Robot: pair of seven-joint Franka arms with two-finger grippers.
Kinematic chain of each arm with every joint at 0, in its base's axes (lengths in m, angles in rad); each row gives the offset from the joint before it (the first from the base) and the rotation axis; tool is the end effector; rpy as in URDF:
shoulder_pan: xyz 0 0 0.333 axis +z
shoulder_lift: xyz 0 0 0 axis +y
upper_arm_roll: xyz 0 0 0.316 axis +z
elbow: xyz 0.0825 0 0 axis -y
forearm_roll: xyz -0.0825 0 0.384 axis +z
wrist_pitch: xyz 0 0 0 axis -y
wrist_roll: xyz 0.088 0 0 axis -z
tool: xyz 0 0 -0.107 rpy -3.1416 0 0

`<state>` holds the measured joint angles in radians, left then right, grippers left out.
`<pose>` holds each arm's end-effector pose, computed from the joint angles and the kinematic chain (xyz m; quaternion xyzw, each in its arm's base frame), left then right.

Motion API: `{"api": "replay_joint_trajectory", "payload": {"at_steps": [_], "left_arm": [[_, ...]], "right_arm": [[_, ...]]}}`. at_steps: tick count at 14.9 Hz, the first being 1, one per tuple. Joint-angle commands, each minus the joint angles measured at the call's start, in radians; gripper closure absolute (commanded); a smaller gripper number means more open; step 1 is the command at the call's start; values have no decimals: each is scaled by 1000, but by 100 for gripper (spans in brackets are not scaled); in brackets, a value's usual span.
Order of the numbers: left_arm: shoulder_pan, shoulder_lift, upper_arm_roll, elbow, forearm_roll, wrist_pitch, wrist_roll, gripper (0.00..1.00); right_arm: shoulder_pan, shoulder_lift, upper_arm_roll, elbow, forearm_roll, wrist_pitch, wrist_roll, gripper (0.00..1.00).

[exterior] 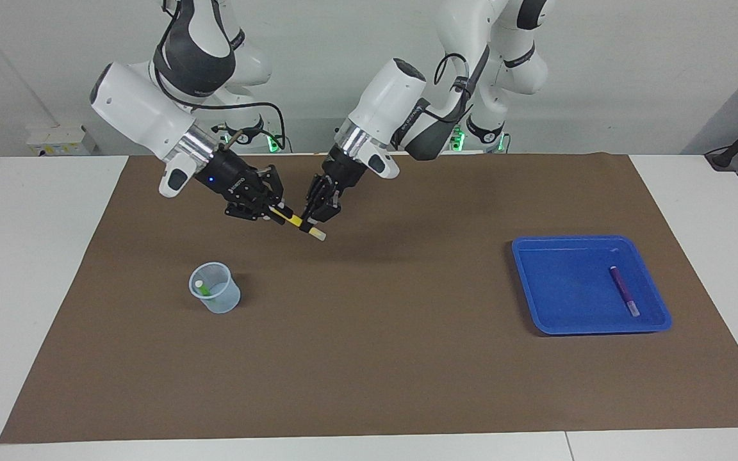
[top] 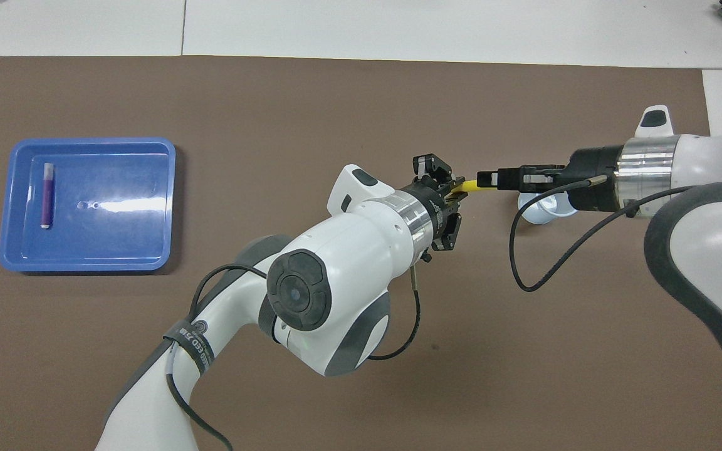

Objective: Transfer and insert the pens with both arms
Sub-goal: 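Grasp the yellow pen end with the right gripper, then open the left gripper and withdraw while the right gripper moves pen to cup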

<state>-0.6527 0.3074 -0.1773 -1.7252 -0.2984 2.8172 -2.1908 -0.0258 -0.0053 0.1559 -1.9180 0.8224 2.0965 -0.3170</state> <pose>0.4876 -0.4901 0.4986 0.6279 0.6698 -0.0977 0.3841 0.5720 0.1108 0.5238 -0.9275 -0.0386 -0.1176 0.3529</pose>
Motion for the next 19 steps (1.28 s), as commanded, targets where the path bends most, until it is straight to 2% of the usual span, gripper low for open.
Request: {"api": "replay_joint_trajectory", "payload": {"at_steps": [1,2,3,4,5,6,8,9,13,14,15,19], "left_arm": [[-19,-5,18,-16,-5,31,9,100],[-18,-5,19,-16,-4,28,11,96],[-18,-7,19,-14,-4,28,13,88],[-13,-7,19,-13,-4,28,13,71],[-10,-8,19,-13,-4,28,8,65],[-8,-19,21,-14,-4,21,6,55],[-8,-43,27,-14,-4,-13,3,26],[-8,-53,29,-14,-4,-42,3,20],[39,-71,35,-14,1,-111,8,18],[57,-71,35,-14,7,-131,19,13],[67,-74,35,-14,16,-145,58,0],[114,-86,35,-13,22,-244,248,0]], "right_arm": [[0,14,1,22,-5,10,7,100],[0,18,1,31,-23,10,10,100],[-2,22,1,39,-44,8,18,100],[-2,27,1,45,-63,10,21,100],[-2,27,-1,46,-83,10,21,100],[-5,28,-1,47,-109,10,19,100],[-6,28,-1,47,-147,7,19,100],[-5,30,-1,47,-170,7,21,100],[-28,31,-2,77,-268,-33,21,100],[-40,36,-2,91,-302,-53,21,100],[-49,45,-2,108,-357,-68,21,100],[-69,65,-2,125,-619,-67,18,100]]}}
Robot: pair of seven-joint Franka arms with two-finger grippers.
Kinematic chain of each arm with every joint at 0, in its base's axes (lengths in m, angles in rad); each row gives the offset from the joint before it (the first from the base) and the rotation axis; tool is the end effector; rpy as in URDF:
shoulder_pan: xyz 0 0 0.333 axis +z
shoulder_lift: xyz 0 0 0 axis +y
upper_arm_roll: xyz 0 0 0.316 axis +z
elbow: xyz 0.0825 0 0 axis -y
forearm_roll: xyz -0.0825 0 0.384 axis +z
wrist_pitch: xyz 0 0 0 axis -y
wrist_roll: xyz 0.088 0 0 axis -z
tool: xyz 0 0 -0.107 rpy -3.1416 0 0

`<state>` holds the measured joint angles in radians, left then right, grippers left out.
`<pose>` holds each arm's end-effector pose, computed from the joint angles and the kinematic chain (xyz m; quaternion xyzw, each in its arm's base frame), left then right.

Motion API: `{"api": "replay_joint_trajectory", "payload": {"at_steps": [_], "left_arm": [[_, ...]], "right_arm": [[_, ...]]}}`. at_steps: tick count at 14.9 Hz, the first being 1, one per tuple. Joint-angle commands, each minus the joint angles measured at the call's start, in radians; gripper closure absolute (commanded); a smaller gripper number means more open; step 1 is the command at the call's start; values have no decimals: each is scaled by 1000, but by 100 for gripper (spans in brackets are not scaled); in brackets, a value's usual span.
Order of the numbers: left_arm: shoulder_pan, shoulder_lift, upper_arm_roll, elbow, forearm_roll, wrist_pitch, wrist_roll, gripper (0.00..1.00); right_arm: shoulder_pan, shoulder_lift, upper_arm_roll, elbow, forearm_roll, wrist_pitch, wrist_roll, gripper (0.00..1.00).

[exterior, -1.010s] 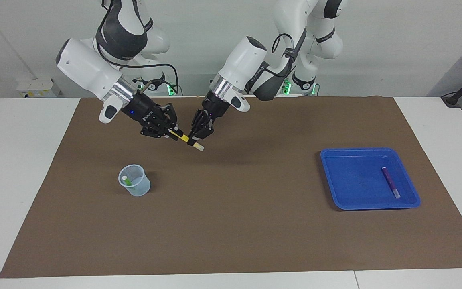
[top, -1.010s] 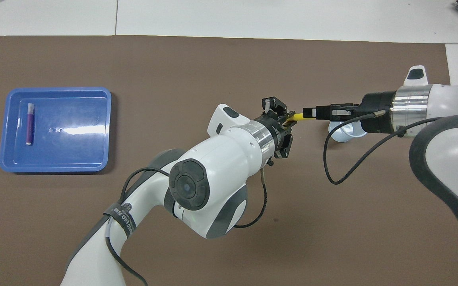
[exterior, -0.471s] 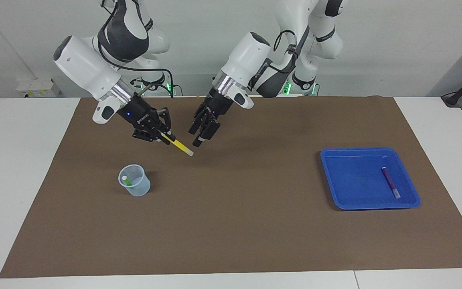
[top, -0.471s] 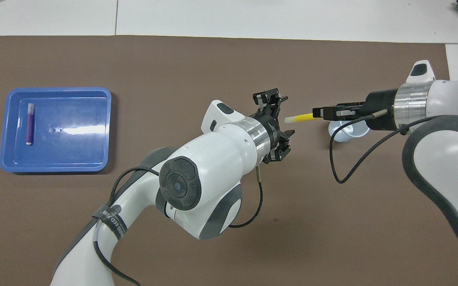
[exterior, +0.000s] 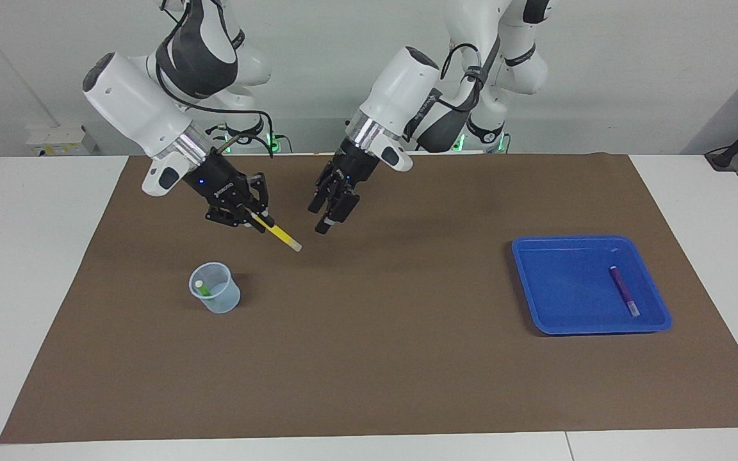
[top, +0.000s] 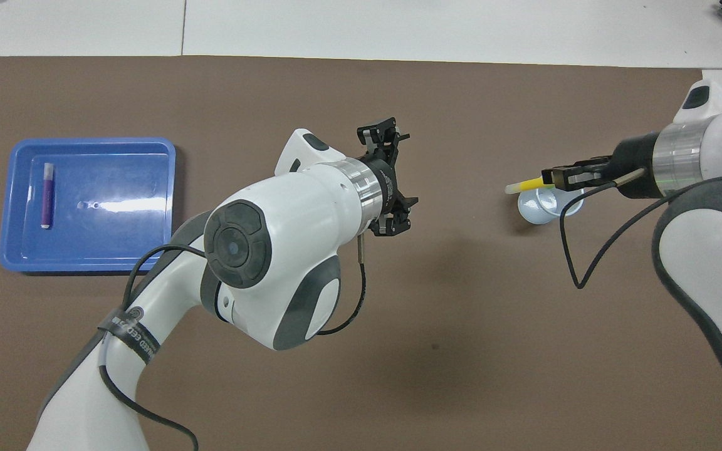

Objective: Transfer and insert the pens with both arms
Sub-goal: 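Open the left gripper and withdraw while the right gripper moves pen to cup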

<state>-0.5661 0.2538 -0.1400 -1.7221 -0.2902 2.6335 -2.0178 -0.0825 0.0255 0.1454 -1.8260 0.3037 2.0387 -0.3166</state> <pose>0.5271 -0.4280 0.5120 0.6764 0.6522 -0.0543 0.3378 0.5872 0.0529 0.5336 -0.9767 -0.1311 -0.1097 0.1298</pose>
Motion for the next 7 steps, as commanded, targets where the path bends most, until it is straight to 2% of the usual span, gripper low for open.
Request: {"api": "replay_joint_trajectory", "payload": {"at_steps": [1,4,7], "left_arm": [[44,-33,-3,-16,14,-79,127,0],[101,-44,-3,-14,14,-177,325,0],[205,-57,-6,-10,14,-323,551,0]], "right_arm": [[-26,36,10,31,-135,-9,13,100],[-51,63,10,24,-162,14,-10,100],[-53,105,8,19,-181,43,-10,100]]}}
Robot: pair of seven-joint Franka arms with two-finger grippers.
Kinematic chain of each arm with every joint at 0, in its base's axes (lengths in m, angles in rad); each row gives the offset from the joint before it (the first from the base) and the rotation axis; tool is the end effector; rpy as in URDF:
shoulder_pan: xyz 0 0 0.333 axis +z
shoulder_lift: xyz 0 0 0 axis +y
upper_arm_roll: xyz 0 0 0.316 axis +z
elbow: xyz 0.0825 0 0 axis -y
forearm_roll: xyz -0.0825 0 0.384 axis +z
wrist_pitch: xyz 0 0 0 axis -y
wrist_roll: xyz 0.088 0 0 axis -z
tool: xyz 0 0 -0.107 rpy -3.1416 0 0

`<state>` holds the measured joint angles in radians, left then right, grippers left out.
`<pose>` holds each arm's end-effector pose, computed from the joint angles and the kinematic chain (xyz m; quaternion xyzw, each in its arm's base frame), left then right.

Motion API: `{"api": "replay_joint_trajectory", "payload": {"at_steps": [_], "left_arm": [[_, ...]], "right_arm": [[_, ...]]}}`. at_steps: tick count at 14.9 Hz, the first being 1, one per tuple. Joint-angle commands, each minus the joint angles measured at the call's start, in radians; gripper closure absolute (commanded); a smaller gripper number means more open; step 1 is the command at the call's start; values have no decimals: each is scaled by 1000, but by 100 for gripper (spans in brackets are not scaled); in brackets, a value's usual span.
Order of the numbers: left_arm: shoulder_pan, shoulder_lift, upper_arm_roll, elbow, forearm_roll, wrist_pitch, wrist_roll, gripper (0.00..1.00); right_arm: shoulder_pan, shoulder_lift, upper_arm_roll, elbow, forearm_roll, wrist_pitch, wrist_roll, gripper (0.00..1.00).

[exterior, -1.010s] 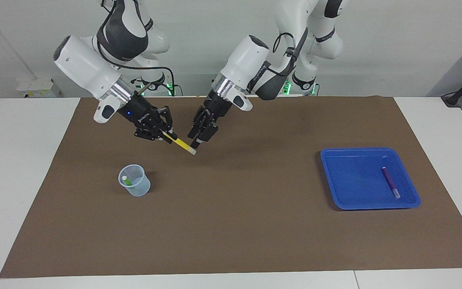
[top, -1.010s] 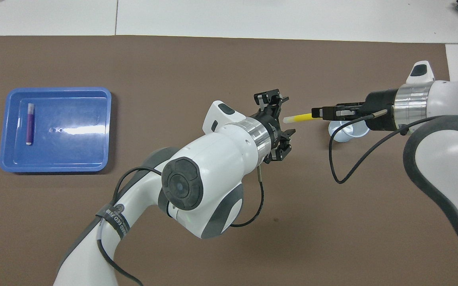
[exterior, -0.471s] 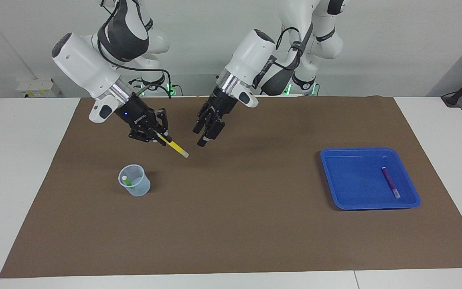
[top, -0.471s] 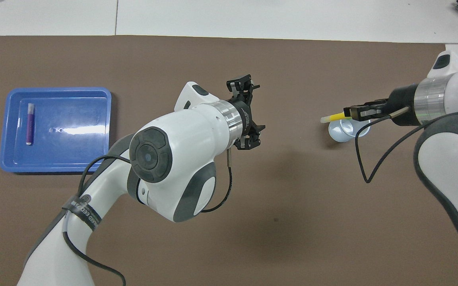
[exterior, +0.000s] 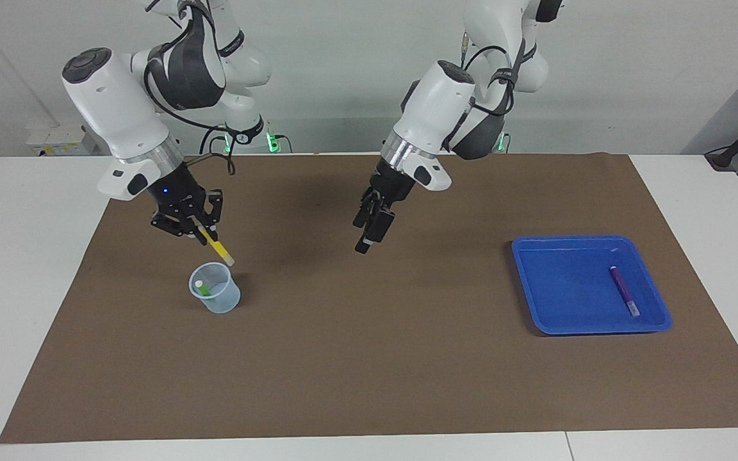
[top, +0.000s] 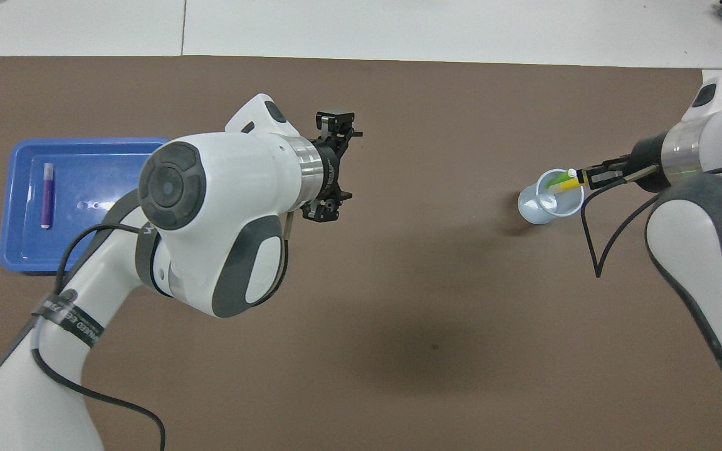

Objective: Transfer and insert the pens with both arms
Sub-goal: 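Open the left gripper and withdraw while the right gripper moves pen to cup, then release the yellow pen into the cup while the left gripper returns to tray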

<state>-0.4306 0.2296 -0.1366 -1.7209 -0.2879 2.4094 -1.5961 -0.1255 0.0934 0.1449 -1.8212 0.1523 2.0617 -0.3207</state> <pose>0.5644 -0.3526 0.5009 0.7941 0.5489 -0.0110 0.2608 0.6035 0.0172 0.4965 -0.9849 -0.1370 -0.0842 0.0643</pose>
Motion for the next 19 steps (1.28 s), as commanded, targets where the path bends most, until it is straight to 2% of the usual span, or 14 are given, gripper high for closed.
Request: {"api": "replay_joint_trajectory", "payload": {"at_steps": [1,7,9,10,11,12,13,19], "left_arm": [[103,-39,-9,-11,13,-149,192,0],[239,-61,-5,-19,15,-309,528,0],[295,-68,-1,-20,70,-360,664,0],[321,-68,-3,-19,82,-371,714,0],[347,-69,-1,-19,84,-369,755,0],[363,-69,-1,-19,91,-372,790,0],[374,-70,-1,-20,120,-380,835,0],[404,-72,0,-23,154,-374,848,0]], "right_arm": [[-8,48,9,11,-33,32,-5,100],[-6,78,9,3,-82,47,6,100],[-6,92,10,-7,-82,76,18,100],[-5,103,9,-21,-82,101,23,83],[-3,112,10,-30,-82,122,35,59],[-3,114,10,-32,-80,124,37,33],[-5,114,9,-29,-82,117,40,0],[-48,63,-1,19,-97,3,37,0]]}}
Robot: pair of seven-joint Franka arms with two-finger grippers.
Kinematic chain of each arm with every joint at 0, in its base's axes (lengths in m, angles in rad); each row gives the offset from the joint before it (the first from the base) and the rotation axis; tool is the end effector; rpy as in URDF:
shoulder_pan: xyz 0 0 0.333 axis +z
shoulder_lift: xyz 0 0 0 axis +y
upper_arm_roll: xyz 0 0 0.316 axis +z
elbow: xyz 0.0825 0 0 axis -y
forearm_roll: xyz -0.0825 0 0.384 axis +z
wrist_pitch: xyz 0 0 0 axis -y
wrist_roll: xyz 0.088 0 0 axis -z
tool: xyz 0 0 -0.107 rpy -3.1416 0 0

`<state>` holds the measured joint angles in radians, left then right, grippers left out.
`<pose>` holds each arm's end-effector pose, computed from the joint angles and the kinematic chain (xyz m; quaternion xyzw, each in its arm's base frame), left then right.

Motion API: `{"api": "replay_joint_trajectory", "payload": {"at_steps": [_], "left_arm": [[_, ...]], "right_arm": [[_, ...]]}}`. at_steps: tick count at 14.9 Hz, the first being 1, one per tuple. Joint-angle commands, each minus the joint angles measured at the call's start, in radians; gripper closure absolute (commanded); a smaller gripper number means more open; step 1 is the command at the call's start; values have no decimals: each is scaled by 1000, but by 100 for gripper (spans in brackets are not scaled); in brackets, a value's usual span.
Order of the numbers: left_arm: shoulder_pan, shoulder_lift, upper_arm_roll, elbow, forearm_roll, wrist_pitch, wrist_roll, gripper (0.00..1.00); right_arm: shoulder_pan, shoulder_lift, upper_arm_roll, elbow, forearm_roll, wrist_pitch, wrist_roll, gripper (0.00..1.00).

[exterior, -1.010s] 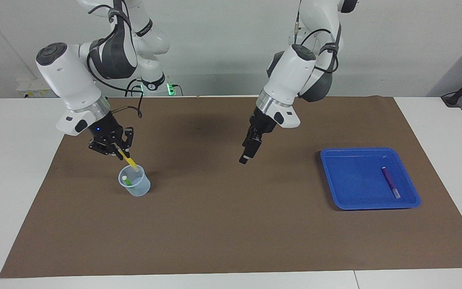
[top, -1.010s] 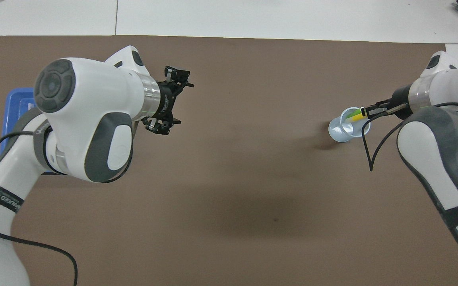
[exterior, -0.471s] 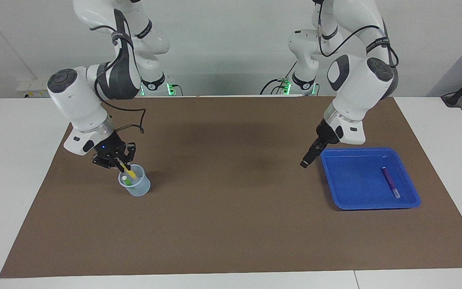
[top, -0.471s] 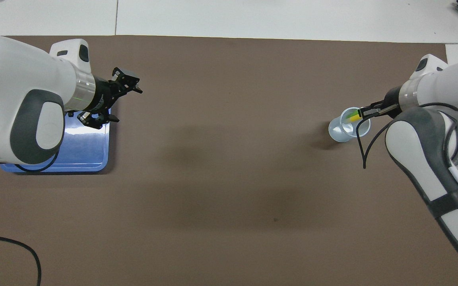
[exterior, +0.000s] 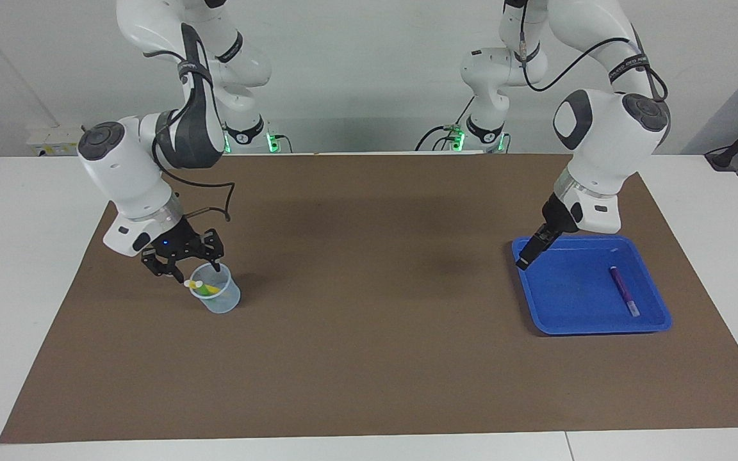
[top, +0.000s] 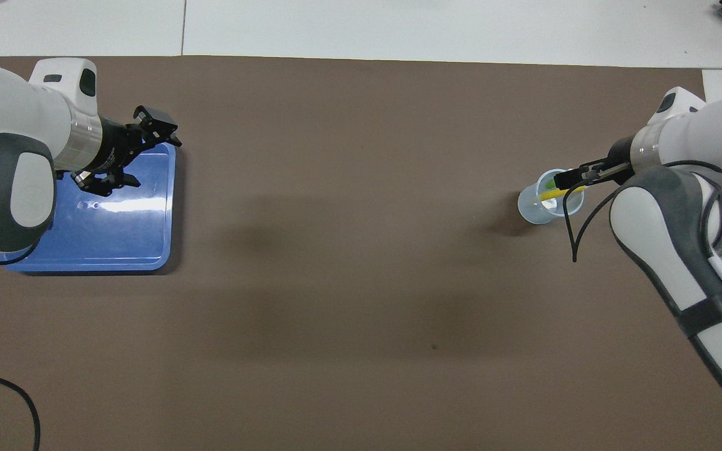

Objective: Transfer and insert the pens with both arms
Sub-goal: 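Release the yellow pen into the cup while the left gripper returns to tray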

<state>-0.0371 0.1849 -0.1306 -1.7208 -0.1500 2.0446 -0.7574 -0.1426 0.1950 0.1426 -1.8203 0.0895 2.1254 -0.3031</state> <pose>0.6215 -0.1084 0.4881 0.9418 0.3188 0.0263 0.1034 0.6234 -0.0007 0.4411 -0.9889 -0.1273 -0.0631 0.0439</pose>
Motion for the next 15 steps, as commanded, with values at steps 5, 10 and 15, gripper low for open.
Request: {"api": "replay_joint_trajectory", "payload": {"at_steps": [5,10,15], "left_arm": [[71,-27,-3,-20,30,-7,41,0],[169,-25,-3,-36,106,58,306,0],[265,10,-1,-62,119,115,691,0]], "right_arm": [[-100,-201,3,22,-42,-237,12,0],[-98,-282,5,25,-34,-361,21,0],[-46,-284,14,33,-30,-429,205,0]]}}
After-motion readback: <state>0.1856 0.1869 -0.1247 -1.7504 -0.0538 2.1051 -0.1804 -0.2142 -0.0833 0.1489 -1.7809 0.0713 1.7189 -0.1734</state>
